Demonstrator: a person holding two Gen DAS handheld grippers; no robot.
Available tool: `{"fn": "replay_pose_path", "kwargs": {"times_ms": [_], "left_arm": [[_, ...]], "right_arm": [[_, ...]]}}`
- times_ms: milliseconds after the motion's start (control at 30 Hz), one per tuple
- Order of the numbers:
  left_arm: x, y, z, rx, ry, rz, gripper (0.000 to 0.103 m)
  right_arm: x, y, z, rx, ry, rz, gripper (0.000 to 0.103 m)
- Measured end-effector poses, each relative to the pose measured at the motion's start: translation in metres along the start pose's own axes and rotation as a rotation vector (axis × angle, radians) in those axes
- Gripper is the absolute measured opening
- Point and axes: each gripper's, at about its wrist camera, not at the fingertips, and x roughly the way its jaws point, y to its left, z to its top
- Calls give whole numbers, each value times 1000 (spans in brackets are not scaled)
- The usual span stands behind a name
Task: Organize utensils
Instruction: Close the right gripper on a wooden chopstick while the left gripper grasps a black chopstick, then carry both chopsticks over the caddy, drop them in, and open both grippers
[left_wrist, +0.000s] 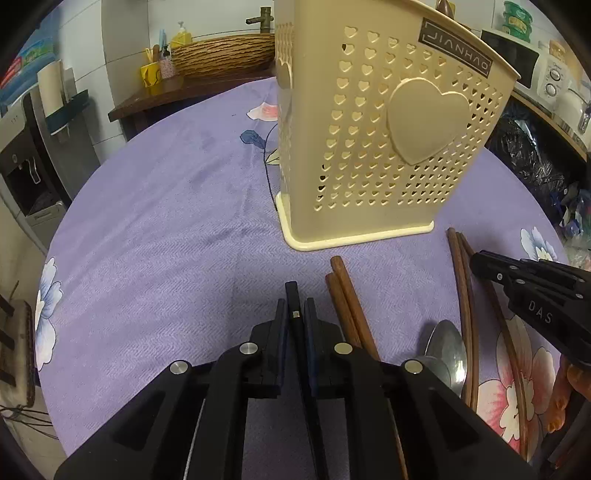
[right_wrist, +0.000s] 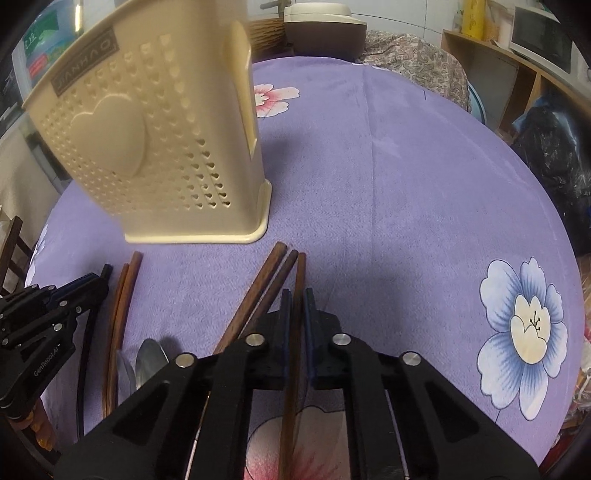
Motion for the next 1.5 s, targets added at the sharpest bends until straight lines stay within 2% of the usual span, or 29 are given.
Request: {"fn": "replay_pose_path", "kwargs": {"times_ms": [167,333,533,767,933,1333,1500], "left_arm": [[-1,3,2,-14,-10,-13,9],[-28,9,6,-31,-78,-43,9],[-93,22,16,-41,-227,-96,9],[-169,36,17,-32,-400,-127,9],[-183,38,23,-39,-439,-132,9],[-193,38,26,-24,-467,-129,9],[-214,37,47,0,-497,-147,9]], "right_arm": [[-7,-12,1,43,-19,70,7],[-34,-16,1,65,-75,133,6],[-104,-24,-2,51,-204,201,6],[-185,-34,-12,-2,-345,235,6],[-211,-40,-9,3,-393,267,6],[-217,-35,2,-22,-393,273,6],[-241,-24,30,-59,-436,280,6]]}}
